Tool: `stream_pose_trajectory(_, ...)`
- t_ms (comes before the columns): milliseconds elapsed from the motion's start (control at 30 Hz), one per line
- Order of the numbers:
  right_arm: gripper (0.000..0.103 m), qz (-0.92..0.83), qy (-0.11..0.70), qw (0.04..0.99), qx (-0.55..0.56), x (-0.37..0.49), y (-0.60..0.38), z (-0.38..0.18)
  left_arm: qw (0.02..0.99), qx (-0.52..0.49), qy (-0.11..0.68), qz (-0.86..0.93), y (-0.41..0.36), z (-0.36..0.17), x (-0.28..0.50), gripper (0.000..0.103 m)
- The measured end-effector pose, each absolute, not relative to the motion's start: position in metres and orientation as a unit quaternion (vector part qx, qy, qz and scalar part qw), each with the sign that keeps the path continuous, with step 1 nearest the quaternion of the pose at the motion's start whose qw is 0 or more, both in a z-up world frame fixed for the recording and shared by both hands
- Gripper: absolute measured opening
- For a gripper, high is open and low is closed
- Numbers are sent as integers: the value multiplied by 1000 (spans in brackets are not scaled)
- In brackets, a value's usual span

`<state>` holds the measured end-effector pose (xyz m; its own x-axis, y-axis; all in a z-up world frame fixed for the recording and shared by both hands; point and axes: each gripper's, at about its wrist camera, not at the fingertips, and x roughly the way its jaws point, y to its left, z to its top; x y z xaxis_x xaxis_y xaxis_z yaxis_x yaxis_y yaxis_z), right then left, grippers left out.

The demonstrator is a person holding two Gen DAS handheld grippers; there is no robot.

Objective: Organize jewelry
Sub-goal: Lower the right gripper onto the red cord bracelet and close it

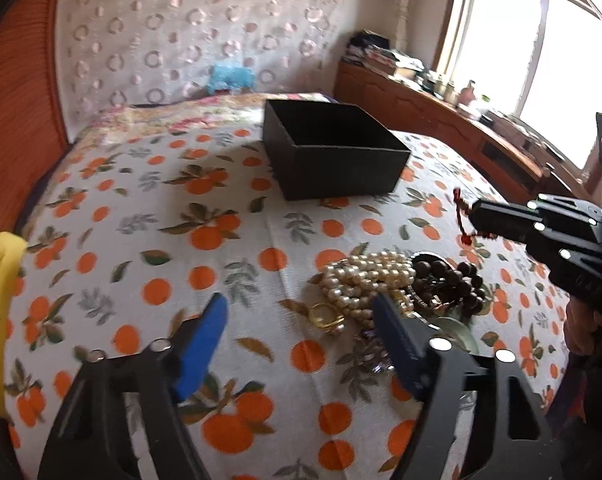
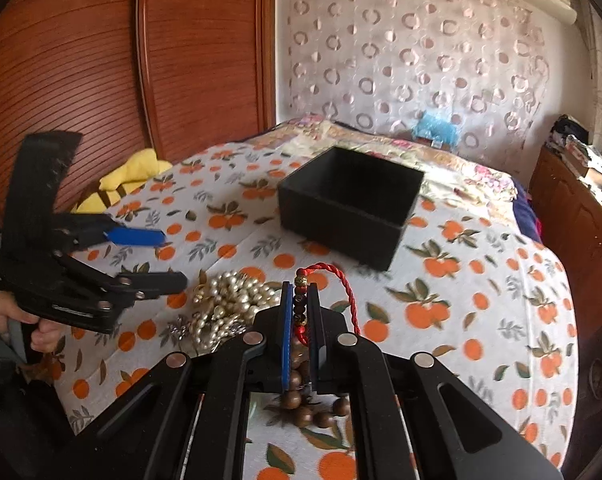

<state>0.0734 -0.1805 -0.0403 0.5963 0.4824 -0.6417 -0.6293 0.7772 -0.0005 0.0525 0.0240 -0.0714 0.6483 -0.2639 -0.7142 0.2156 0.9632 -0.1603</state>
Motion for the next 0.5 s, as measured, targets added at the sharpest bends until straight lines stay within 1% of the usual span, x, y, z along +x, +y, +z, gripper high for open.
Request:
stream_pose_trajectory(67, 8, 311, 318, 889, -113, 74, -183, -37, 902, -30, 406, -141, 20, -74, 58, 53)
stream_pose_trajectory(133, 8, 309, 315, 890, -110, 73, -187, -35, 897, -34, 414, -152, 17, -76, 66, 48)
stream_pose_trajectory(267, 8, 309, 313, 891, -108, 72, -188, -35, 888, -43, 427, -164, 12, -81, 77, 34)
stream_pose_trajectory(367, 8, 309, 315, 891, -107, 72, -189, -36, 885, -45, 429, -174, 9, -83, 82, 30)
stream_pose_trajectory(400, 8, 309, 316, 890, -107, 71, -189, -36, 884, -46, 431, -177, 7, -84, 84, 21)
stream_pose_trajectory(500, 8, 309, 318, 890, -106, 71, -189, -38, 883, -47, 429, -183, 5, -82, 87, 6)
